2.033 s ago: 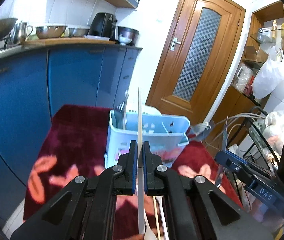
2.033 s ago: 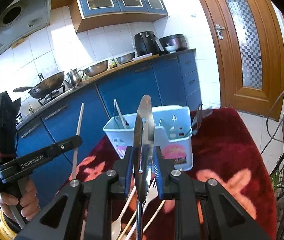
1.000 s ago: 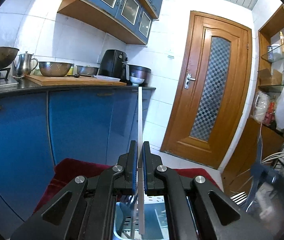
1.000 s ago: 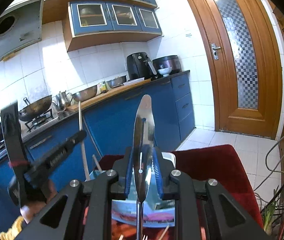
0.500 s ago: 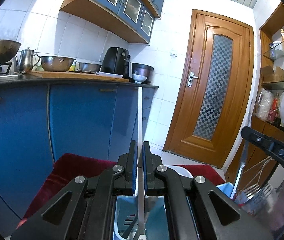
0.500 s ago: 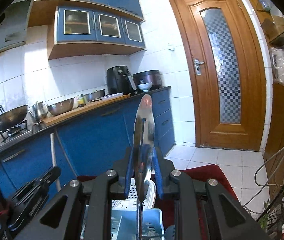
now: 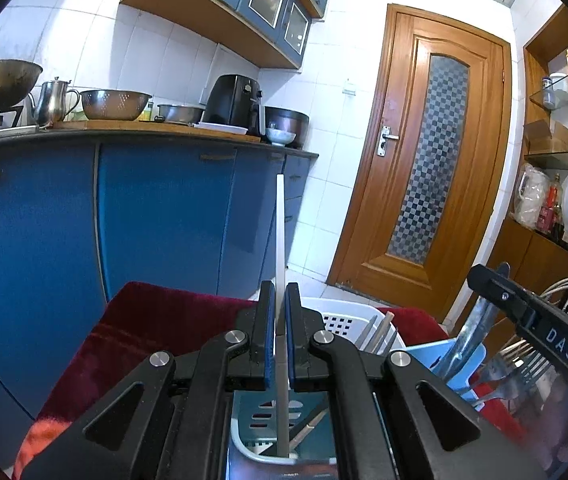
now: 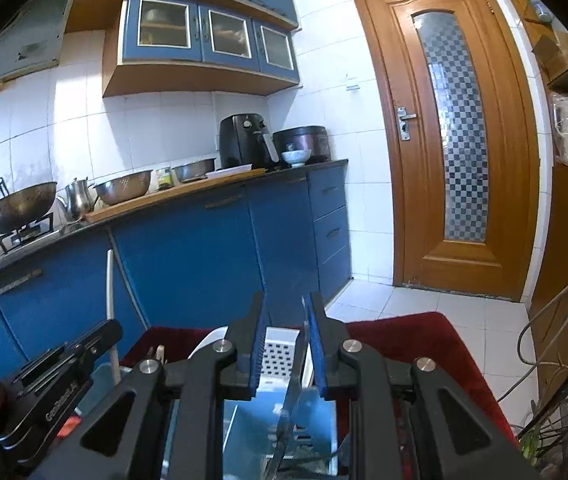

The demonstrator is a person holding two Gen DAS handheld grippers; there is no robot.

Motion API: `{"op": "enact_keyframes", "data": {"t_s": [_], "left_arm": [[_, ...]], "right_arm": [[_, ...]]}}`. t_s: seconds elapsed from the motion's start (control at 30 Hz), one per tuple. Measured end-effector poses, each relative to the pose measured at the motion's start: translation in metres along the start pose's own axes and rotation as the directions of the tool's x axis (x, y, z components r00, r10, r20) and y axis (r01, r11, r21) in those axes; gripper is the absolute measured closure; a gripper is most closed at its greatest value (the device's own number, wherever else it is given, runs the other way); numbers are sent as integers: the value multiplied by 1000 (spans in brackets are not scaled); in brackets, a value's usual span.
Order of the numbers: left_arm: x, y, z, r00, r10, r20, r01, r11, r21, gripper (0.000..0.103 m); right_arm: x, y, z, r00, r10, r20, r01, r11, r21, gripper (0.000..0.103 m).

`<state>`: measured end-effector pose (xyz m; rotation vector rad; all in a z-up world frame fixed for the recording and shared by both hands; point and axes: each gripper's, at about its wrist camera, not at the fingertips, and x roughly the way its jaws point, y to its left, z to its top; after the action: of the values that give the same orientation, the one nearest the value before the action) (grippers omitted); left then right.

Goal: Organize utensils
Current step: 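Open both tools to drop the chopstick and knife into the holder, then pull both open tools back from the holder toward the remaining utensils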

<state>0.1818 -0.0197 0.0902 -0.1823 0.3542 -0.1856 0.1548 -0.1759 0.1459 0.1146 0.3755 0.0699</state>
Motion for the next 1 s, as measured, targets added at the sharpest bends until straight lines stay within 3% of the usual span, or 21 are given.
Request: {"op": "enact_keyframes", "data": {"t_s": [0.2,0.3,0.43,1.0], "left_arm": [[-1,2,-1,999,-13,-35,12,1000,-12,99],[-4,5,-1,998,-23,-52,22,999,-27,78],[-10,7,-2,998,-30,-61,28,999,-32,77],[-66,3,7,992,-21,-127,21,1000,-3,77]], "right_arm": [[-6,2,1,999,48,-17,-47,999,17,75],[-11,1,2,998,66,-16,-65,997,30,69],[-18,1,5,996,92,-19,-91,995,50,63],[-70,2,18,989,147,-2,-147,985,87,62]]}}
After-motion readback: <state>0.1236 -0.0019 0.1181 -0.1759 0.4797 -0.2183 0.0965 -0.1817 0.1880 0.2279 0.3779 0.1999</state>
